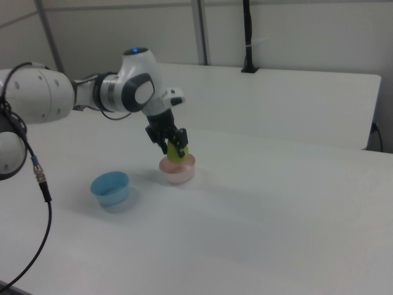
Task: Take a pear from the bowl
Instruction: 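Lift the pear out of the bowl and carry it away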
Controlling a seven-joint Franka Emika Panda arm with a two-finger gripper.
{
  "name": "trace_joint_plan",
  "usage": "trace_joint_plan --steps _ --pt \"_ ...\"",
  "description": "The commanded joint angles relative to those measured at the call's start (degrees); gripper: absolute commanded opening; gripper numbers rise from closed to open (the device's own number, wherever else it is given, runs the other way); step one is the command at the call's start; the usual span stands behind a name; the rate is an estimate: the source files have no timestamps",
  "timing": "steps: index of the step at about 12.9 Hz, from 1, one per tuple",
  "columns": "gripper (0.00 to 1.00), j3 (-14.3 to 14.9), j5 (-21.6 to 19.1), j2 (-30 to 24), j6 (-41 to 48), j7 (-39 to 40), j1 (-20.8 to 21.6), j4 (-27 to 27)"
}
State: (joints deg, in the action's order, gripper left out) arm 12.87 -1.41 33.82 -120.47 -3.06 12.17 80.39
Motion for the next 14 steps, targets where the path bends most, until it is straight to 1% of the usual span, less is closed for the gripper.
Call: trace_joint_plan --steps 1,4,5,6,8,10,11,13,14 --pt "0.35 0.84 -0.35 -14.01 -0.12 6.47 0.32 12.83" --pt "0.35 -0.04 -0.17 -24.03 -0.12 13.93 -2.84 26.7" --pt "0.35 -0.65 0.18 -26.32 -0.21 15.79 -3.98 30.66" --pt "0.35 -1.35 0.35 -27.04 -0.12 16.85 -5.47 32.7" --pt "0.35 -1.97 3.5 -26.53 -0.3 17.48 -6.98 34.64" --pt "0.35 -1.97 6.67 -23.55 -0.56 17.3 -6.72 34.92" --pt "0.35 -1.97 7.64 -22.05 -0.82 17.13 -6.63 34.83" --pt "0.36 -1.89 8.35 -20.2 -0.91 17.13 -6.45 34.48" --pt "0.39 -1.89 8.7 -19.93 -0.91 17.13 -6.45 34.48"
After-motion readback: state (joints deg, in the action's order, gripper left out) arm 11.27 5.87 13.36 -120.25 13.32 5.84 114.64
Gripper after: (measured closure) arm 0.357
